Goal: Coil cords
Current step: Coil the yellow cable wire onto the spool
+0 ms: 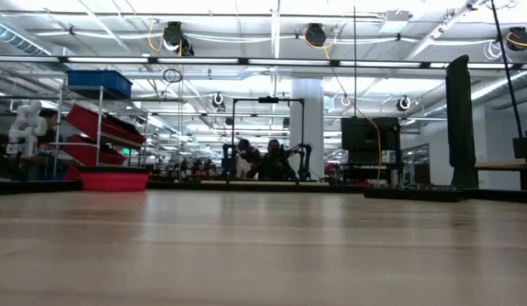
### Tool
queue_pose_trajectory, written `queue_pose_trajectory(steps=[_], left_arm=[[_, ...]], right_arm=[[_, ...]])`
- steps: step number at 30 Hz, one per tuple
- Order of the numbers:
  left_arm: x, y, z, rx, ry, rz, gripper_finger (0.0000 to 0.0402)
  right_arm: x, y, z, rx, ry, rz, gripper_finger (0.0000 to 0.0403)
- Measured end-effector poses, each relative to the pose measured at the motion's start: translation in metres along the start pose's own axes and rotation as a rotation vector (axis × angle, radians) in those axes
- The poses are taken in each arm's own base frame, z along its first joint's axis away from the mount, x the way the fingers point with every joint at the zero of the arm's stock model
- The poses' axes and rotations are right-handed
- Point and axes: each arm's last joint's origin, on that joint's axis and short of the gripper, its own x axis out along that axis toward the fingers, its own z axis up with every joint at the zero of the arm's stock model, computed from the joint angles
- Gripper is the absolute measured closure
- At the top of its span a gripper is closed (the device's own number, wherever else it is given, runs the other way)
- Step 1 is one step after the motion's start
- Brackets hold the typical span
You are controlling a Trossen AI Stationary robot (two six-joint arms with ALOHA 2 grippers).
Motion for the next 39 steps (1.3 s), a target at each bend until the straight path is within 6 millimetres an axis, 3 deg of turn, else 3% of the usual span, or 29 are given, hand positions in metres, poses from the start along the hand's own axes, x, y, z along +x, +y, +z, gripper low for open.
queue_pose_trajectory(steps=[17,31,39], left_arm=[[-0.0001,0.0009,0.0021,0.028,-0.014,0.043,0.0400],[-0.0011,-0.0069,0.0072,0.123,-0.034,0.086,0.0400],[-0.0006,-0.0003,0.0059,0.124,-0.028,0.113,0.0400]], right_arm=[[0.0002,0.0008,-0.0055,0.033,0.052,0.041,0.0403],[0.0054,0.0023,-0.0093,0.073,0.073,0.206,0.0402],[0.0086,-0.0035,-0.0089,0.079,0.069,0.185,0.0402]])
